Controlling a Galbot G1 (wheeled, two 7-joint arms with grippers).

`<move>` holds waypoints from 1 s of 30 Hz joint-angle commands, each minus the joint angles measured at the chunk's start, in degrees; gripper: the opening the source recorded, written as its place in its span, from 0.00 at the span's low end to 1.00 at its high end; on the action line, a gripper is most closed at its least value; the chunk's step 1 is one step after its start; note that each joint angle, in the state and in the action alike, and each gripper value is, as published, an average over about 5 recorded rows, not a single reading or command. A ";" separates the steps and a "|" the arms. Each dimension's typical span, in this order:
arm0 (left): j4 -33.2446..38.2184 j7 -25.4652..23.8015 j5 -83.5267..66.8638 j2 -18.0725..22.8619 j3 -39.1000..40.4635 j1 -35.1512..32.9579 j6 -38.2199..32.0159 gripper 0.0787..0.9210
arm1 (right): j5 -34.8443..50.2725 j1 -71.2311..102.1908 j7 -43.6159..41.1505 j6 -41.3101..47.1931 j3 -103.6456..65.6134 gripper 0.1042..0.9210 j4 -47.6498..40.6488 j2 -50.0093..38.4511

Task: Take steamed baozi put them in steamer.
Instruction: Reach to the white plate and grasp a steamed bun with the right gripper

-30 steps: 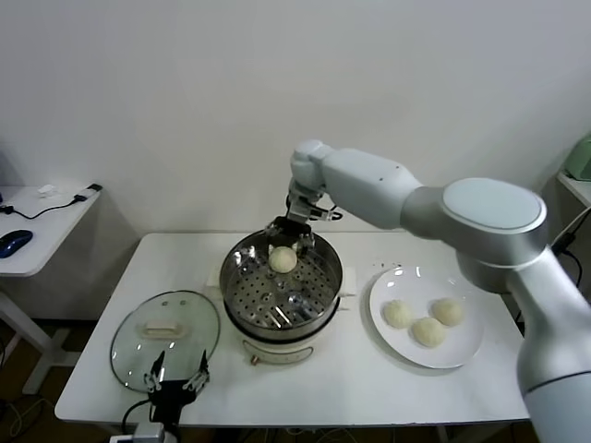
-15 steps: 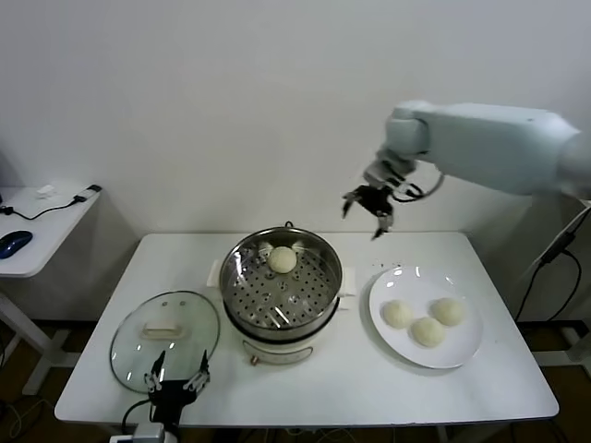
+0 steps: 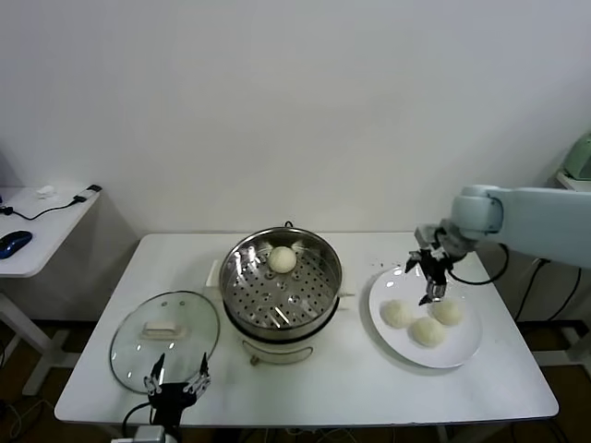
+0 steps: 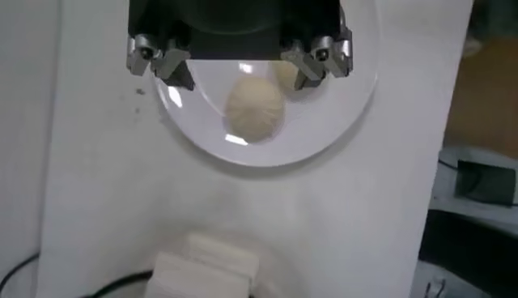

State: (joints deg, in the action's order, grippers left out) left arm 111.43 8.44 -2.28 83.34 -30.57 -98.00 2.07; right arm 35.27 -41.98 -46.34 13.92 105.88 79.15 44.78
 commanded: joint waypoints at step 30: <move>-0.30 -0.04 0.36 -0.09 -0.02 0.29 0.37 0.88 | -4.73 21.04 1.24 5.57 -18.08 0.67 -12.04 4.09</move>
State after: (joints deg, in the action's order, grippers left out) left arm 111.15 8.37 -1.93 83.34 -30.62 -97.66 2.35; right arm 30.87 -21.81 -44.47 19.43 89.21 67.58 48.63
